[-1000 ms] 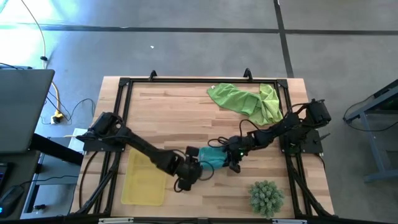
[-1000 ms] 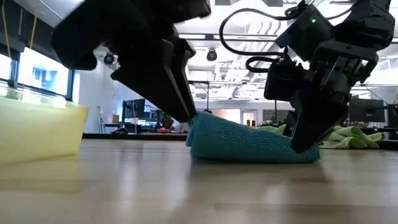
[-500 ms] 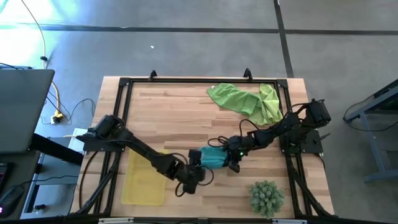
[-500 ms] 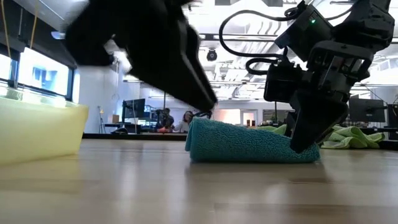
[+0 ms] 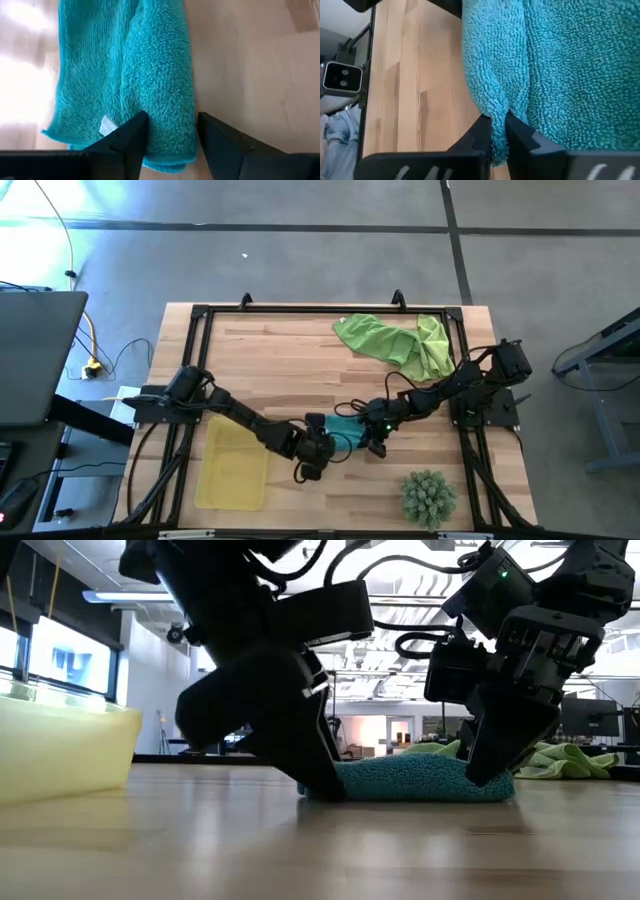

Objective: Roll microfiber towels into tight, uniform cylinder then place into a basket
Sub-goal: Roll the blue microfiber towel

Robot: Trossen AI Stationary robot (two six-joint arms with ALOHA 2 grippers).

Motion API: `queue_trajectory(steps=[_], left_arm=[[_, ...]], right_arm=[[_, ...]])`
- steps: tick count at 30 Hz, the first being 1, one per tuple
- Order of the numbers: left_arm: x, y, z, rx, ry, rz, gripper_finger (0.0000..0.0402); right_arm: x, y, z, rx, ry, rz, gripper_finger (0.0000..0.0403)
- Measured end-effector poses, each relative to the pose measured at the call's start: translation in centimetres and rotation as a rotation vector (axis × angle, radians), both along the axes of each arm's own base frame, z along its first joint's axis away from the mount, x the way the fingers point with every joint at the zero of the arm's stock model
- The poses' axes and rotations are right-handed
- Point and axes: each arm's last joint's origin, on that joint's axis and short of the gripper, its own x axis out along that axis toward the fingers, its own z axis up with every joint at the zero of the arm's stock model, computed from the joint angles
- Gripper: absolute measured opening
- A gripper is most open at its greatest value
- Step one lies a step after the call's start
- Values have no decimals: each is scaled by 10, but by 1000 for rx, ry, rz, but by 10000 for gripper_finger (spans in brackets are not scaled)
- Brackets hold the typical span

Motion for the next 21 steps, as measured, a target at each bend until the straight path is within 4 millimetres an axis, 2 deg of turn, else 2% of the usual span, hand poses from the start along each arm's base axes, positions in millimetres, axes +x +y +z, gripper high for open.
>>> queue_trajectory(steps=[5, 12, 17, 21], left_arm=[[2, 7, 0, -140, 6, 72, 122], [6, 17, 0, -389, 36, 110, 60], [10, 28, 0, -565, 38, 211, 41], [11, 36, -1, -631, 47, 283, 39]], right_arm=[[0, 0, 2, -68, -64, 93, 45], [-4, -1, 20, -223, -212, 272, 103], [-11, 0, 37, -332, -307, 411, 138], [-17, 13, 46, -453, -404, 543, 150]])
